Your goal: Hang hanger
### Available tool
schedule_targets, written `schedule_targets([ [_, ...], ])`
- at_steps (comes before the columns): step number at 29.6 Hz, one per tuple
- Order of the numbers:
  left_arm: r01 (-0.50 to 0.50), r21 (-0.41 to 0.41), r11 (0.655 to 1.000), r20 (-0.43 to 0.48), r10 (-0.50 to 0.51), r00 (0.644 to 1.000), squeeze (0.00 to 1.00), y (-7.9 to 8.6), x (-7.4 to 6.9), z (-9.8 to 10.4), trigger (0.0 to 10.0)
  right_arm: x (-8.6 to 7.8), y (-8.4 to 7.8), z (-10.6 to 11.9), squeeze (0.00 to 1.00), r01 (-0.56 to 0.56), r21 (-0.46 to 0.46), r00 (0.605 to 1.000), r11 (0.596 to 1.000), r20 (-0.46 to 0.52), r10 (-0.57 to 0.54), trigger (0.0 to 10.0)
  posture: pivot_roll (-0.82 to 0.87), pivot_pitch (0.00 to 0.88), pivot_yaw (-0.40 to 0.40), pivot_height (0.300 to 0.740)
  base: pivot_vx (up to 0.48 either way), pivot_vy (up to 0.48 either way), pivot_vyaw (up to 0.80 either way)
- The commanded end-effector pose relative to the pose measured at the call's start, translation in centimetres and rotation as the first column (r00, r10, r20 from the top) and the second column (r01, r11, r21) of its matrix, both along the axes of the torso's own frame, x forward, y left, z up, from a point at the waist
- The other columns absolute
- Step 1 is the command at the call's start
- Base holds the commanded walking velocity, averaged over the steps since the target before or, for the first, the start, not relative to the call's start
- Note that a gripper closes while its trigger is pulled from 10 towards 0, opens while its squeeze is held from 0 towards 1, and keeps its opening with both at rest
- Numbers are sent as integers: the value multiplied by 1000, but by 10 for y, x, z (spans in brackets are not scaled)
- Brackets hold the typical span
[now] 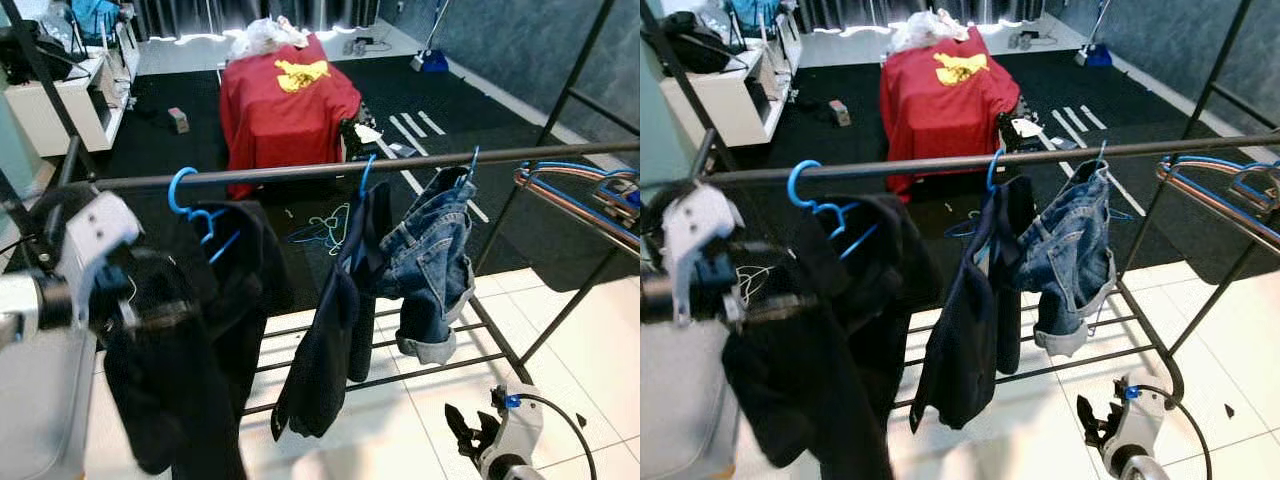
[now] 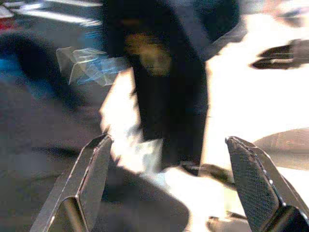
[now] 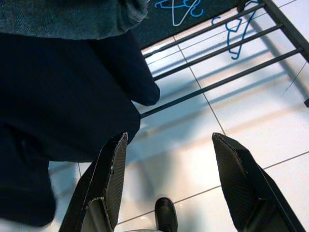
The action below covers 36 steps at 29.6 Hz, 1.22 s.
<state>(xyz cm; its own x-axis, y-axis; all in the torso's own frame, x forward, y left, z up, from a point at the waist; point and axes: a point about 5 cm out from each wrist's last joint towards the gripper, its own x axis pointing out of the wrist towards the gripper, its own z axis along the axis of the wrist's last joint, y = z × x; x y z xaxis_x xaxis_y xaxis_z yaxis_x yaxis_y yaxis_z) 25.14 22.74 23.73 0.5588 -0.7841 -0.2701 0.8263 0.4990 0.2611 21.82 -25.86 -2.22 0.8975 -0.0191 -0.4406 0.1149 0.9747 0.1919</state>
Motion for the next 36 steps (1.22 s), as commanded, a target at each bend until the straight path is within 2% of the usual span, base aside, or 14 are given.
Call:
schedule_targets([
  [1,37,-95,995,35,-34,999,0,-14,2,3,10000,-2,0,-1,0,6,6,1000,1000,-11,-6,10000,-47,110,-12,740,0,0,0],
  [3,8,-231,973,74,9,997,0,-32,12,2,10000,-2,0,-1,0,7,6,1000,1000,-10,-6,10000,-50,110,-12,740,0,0,0],
  [5,0,-255,967,77,21,997,0,-35,14,1,10000,-2,0,-1,0,7,6,1000,1000,-10,-7,10000,-50,110,-12,740,0,0,0],
  [7,22,-350,936,48,-6,999,0,-59,13,-9,10000,-2,-1,-1,0,10,6,1000,1000,-8,-10,10000,-55,111,-9,740,0,-388,0],
  [10,36,-423,905,19,-31,999,0,-76,10,-14,10000,-2,-1,0,0,12,5,1000,1000,-7,-12,10000,-55,111,-9,740,0,-470,0],
  [16,11,-467,884,-37,-32,999,0,-84,7,-23,10000,-2,-1,0,0,11,6,1000,1000,-7,-11,10000,-50,111,-9,740,0,-469,0],
  [23,-163,-473,866,-50,158,986,0,-92,23,-31,10000,-1,-1,0,0,13,6,1000,1000,-6,-13,10000,-51,110,-10,740,0,-423,0],
  [28,-357,-429,829,-12,390,921,0,-86,41,-32,10000,-1,-1,0,0,13,7,1000,1000,-6,-13,10000,-51,110,-8,740,0,-61,0],
  [29,-433,-406,804,24,484,875,0,-80,47,-31,10000,-1,0,0,0,13,7,1000,1000,-6,-13,10000,-52,110,-6,740,0,0,0],
  [30,-433,-406,804,24,484,875,0,-80,47,-31,10000,-1,0,0,0,13,7,1000,1000,-6,-13,10000,-52,110,-6,740,0,0,0],
  [31,-522,-371,768,75,585,808,0,-70,53,-28,10000,-2,0,0,0,13,8,1000,1000,-5,-13,10000,-50,112,-5,740,0,0,0],
  [32,-522,-371,768,75,585,808,0,-70,53,-28,10000,-2,0,0,0,13,8,1000,1000,-5,-13,10000,-50,112,-5,740,0,0,0],
  [34,-603,-282,746,165,657,736,0,-58,58,-27,10000,-2,1,0,0,13,9,1000,1000,-4,-13,10000,-50,111,-4,740,0,0,0],
  [36,-628,-264,732,183,677,713,0,-54,59,-27,10000,-1,1,0,0,13,9,1000,1000,-4,-13,10000,-49,111,-5,740,0,0,0],
])
